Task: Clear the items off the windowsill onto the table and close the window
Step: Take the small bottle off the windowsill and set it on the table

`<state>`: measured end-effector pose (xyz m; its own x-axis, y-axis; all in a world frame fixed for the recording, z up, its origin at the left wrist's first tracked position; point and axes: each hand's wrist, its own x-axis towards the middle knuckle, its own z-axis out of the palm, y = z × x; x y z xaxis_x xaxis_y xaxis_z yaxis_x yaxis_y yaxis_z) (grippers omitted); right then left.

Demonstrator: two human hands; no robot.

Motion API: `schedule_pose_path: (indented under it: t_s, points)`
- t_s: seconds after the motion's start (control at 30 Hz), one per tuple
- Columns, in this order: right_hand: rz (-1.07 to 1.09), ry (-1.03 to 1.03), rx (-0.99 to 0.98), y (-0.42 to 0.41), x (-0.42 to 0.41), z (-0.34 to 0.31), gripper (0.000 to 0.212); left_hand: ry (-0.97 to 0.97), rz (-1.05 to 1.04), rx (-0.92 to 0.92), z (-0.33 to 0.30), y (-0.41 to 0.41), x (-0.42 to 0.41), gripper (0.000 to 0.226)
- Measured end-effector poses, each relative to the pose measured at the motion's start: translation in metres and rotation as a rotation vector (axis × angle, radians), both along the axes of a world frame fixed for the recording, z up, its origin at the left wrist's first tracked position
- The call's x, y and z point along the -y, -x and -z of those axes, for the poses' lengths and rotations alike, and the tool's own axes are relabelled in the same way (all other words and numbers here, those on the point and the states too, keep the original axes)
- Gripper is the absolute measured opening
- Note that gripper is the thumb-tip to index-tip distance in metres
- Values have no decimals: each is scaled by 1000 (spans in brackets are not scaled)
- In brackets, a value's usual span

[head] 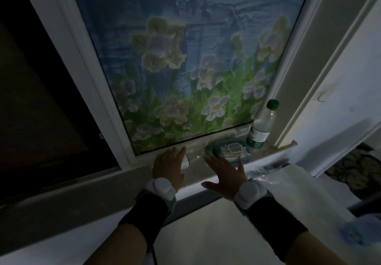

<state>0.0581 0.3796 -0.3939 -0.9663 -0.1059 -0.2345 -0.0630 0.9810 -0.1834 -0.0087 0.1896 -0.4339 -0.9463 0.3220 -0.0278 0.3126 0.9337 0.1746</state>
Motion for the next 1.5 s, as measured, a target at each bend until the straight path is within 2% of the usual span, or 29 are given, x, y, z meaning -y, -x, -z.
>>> schedule_pose_path:
  t_s: [0.2, 0.57, 0.9, 1.07, 1.27, 1.5]
  points:
    - [7, 19, -22, 1, -7, 8, 80, 15, 46, 33, 4, 18, -12, 78]
    - [22, 29, -12, 0, -12, 18, 80, 109, -10, 81, 4, 30, -13, 75]
    - [117, 181, -61, -3, -15, 17, 82, 48, 34, 71, -13, 16, -9, 84]
    - [203, 313, -183, -11, -11, -4, 85, -23, 77, -6, -30, -3, -6, 80]
    - [278, 274, -311, -36, -7, -31, 67, -78, 193, -56, -43, -37, -4, 84]
    - [344, 199, -304, -75, -9, -57, 34, -144, 243, -92, -48, -85, -8, 83]
